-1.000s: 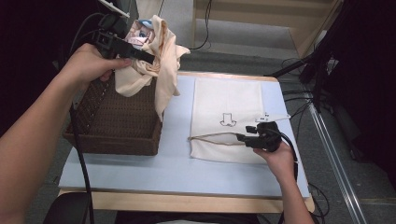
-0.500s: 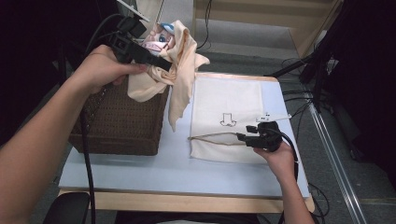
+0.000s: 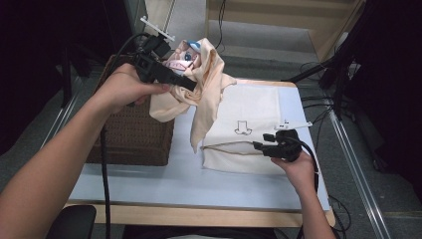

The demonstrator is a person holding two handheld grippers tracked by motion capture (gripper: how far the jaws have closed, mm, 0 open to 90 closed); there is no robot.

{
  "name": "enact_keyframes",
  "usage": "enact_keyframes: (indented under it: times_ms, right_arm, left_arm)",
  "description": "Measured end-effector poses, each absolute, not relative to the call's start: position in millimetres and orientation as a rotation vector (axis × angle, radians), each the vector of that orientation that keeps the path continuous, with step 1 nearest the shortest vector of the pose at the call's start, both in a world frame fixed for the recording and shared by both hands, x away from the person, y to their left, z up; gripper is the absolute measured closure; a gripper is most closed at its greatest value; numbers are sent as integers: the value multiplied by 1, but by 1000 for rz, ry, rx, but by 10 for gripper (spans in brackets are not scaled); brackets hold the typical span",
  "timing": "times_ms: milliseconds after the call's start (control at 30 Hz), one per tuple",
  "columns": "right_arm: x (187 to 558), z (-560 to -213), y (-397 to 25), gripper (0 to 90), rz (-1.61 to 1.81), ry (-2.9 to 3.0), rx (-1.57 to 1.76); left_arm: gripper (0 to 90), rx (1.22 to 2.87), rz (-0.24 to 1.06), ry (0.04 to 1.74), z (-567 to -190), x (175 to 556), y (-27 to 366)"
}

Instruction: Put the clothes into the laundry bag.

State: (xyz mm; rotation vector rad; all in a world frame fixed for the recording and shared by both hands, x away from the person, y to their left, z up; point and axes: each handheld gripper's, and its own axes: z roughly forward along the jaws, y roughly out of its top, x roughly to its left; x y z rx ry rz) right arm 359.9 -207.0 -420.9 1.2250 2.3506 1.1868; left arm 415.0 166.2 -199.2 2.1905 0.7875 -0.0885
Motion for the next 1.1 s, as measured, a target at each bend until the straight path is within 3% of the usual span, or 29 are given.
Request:
enact_keyframes:
  times_ms: [1100]
  right_arm:
    - [360,-432,-206,473,1197,2385,1178]
  left_arm:
    - [624,2193,-112,636,-273,357,140]
